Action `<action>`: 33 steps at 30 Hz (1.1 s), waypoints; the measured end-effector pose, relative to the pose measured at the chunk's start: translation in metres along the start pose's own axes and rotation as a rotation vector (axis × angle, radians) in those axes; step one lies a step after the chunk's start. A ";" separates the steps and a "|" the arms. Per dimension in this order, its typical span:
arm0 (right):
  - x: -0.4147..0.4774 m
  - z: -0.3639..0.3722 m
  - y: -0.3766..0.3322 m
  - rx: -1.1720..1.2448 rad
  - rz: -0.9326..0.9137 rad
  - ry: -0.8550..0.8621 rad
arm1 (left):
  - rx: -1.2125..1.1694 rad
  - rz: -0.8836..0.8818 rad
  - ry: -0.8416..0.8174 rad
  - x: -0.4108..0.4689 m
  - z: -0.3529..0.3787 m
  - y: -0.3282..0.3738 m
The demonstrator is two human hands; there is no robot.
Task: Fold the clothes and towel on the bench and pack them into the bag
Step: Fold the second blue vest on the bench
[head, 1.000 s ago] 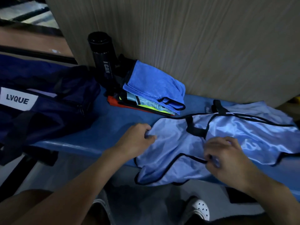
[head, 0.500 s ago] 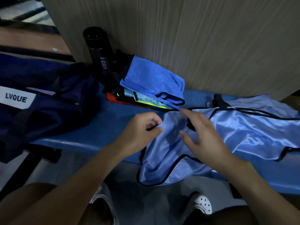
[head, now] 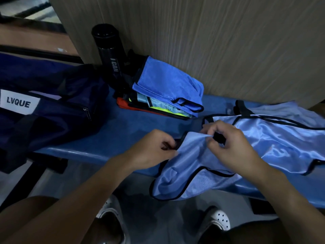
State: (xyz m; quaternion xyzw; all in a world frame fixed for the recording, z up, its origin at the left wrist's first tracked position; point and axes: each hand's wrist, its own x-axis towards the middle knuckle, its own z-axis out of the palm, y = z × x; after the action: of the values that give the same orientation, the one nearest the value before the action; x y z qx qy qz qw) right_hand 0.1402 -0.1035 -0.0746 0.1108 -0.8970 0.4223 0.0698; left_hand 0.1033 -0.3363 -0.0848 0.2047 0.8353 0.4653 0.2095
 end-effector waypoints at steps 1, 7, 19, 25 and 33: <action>-0.003 -0.003 0.000 -0.003 0.014 -0.045 | 0.000 0.011 0.023 0.000 0.001 -0.001; -0.012 -0.001 -0.007 0.073 0.121 -0.231 | -0.203 0.112 0.120 -0.007 -0.002 0.008; 0.008 0.007 0.000 -0.028 -0.136 0.126 | -0.067 0.029 -0.078 -0.004 -0.007 -0.004; 0.002 -0.001 -0.002 0.083 -0.036 0.220 | 0.088 0.133 0.249 0.000 -0.023 -0.001; -0.001 -0.004 -0.005 0.091 -0.173 0.176 | 0.296 0.172 0.231 -0.006 -0.035 -0.015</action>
State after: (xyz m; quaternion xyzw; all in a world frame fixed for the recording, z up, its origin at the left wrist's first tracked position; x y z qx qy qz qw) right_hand 0.1422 -0.1036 -0.0689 0.1534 -0.8543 0.4631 0.1795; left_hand 0.0871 -0.3705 -0.0797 0.2489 0.8925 0.3741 0.0394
